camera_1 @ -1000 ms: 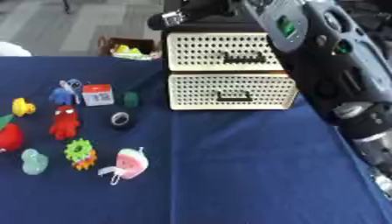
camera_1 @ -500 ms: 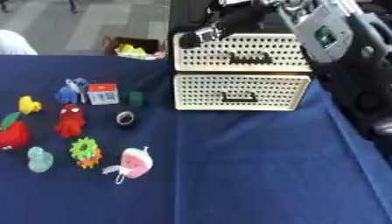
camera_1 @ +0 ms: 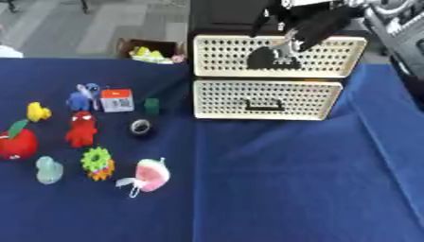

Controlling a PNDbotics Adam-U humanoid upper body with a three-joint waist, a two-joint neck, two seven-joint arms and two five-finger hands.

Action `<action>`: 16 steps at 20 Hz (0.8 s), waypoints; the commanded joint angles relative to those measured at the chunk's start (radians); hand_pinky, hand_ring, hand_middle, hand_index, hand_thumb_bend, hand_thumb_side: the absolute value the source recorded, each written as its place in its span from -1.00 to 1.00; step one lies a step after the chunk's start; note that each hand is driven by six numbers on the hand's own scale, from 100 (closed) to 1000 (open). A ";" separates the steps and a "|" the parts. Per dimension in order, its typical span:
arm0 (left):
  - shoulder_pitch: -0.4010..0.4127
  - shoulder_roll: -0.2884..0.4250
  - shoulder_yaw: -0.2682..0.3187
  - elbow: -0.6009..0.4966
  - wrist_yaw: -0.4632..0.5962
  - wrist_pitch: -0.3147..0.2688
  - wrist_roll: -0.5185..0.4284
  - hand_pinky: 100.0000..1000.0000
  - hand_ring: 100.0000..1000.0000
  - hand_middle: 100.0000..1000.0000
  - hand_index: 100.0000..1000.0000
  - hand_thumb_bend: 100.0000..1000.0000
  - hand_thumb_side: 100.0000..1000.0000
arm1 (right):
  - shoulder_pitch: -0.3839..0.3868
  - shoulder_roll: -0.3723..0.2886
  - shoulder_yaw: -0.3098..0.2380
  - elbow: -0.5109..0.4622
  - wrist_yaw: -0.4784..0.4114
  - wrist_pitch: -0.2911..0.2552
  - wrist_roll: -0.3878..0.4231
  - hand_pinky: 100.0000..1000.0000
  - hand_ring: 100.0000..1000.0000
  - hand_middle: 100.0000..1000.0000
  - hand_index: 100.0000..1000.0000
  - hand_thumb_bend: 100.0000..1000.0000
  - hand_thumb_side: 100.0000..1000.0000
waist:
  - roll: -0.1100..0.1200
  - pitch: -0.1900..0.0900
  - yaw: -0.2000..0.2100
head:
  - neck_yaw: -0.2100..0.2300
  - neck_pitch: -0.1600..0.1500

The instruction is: Pick up objects from table and place into drawer.

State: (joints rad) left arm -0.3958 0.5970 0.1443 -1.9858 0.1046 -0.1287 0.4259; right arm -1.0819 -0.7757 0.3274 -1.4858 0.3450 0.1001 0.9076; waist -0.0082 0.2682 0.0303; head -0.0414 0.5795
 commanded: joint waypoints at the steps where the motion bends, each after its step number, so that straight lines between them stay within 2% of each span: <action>1: -0.007 0.018 0.010 -0.014 0.000 0.002 -0.003 0.23 0.26 0.35 0.78 -1.00 0.99 | -0.007 -0.041 0.000 0.001 0.009 0.008 -0.001 -1.00 -1.00 -1.00 0.69 0.84 0.54 | 0.003 -0.016 0.001 | 0.001 0.004; 8: -0.002 0.015 0.014 -0.014 0.001 0.003 -0.003 0.23 0.25 0.34 0.78 -1.00 0.99 | 0.018 -0.042 0.012 0.083 0.046 0.002 -0.001 -1.00 -1.00 -1.00 0.69 0.86 0.53 | 0.007 -0.015 0.004 | -0.004 0.003; 16: 0.000 0.012 0.014 -0.014 0.003 0.006 -0.007 0.23 0.24 0.34 0.78 -1.00 0.99 | 0.014 -0.034 -0.019 0.147 0.102 0.011 -0.001 -1.00 -1.00 -1.00 0.74 0.92 0.52 | 0.013 -0.009 0.001 | -0.009 -0.002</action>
State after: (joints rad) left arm -0.3884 0.5943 0.1448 -1.9858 0.1058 -0.1245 0.4215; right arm -1.0469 -0.7829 0.3296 -1.3439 0.4308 0.1086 0.9081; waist 0.0036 0.2754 0.0322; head -0.0475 0.5795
